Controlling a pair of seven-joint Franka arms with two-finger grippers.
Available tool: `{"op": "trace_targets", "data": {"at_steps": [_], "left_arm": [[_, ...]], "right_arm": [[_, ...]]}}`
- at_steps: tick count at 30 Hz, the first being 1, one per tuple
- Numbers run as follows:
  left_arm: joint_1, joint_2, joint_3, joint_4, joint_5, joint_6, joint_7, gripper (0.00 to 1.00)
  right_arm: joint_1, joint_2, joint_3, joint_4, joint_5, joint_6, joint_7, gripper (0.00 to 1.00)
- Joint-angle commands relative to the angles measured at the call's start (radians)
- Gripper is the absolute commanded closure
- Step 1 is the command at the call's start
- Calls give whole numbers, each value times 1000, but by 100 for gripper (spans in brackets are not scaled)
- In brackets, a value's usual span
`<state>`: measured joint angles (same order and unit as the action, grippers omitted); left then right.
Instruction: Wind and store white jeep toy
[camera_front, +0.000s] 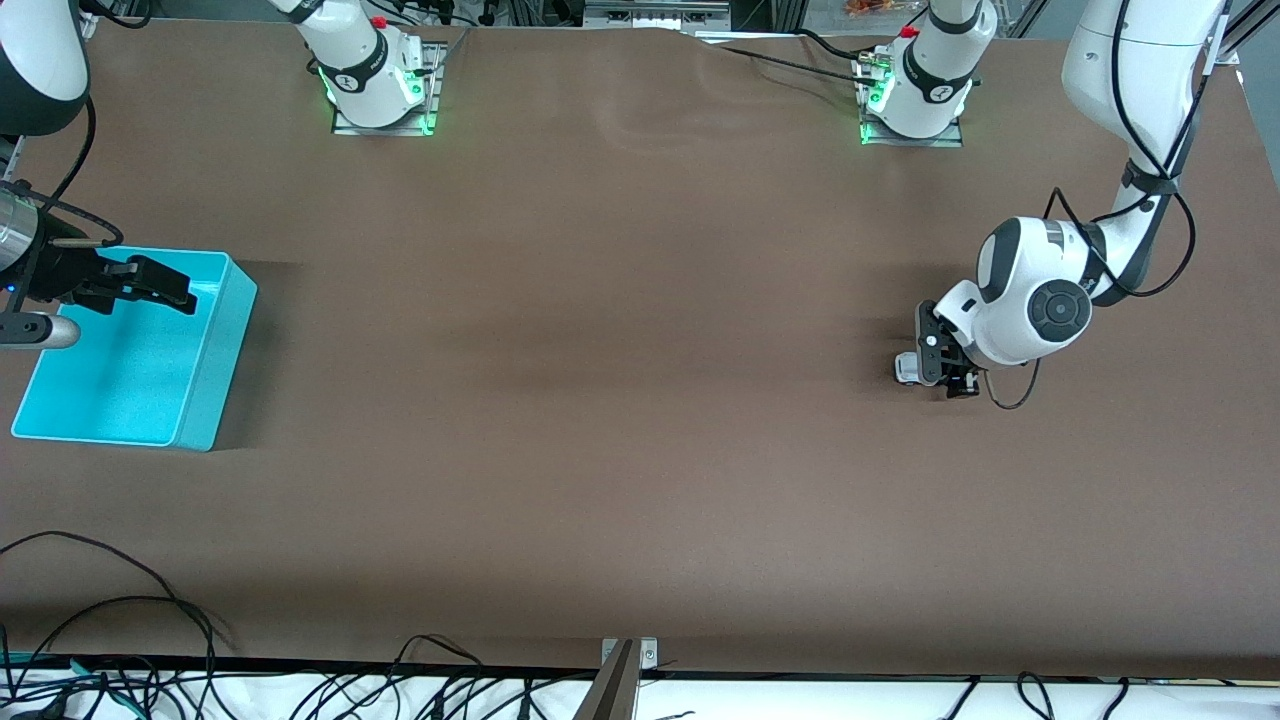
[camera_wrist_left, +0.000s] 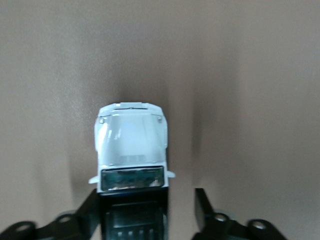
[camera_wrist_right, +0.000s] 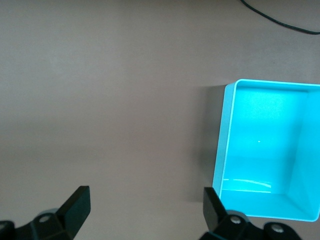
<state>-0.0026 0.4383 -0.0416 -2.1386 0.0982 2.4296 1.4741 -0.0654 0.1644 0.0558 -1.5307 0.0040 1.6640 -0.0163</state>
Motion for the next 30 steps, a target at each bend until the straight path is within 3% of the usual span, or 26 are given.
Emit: {"op": "trace_targets", "data": {"at_steps": [1, 4, 16, 30], "left_arm": [[6, -35, -3, -21, 21, 8, 54, 88], [6, -35, -3, -21, 21, 8, 54, 94], [7, -21, -1, -23, 25, 17, 54, 94], [93, 14, 3, -14, 31, 22, 100, 93]], "right_arm": [[-5, -3, -2, 3, 22, -7, -17, 0], [-5, -3, -2, 3, 22, -7, -17, 0], [-5, -3, -2, 3, 22, -7, -17, 0], [-5, -3, -2, 3, 22, -7, -17, 0]]}}
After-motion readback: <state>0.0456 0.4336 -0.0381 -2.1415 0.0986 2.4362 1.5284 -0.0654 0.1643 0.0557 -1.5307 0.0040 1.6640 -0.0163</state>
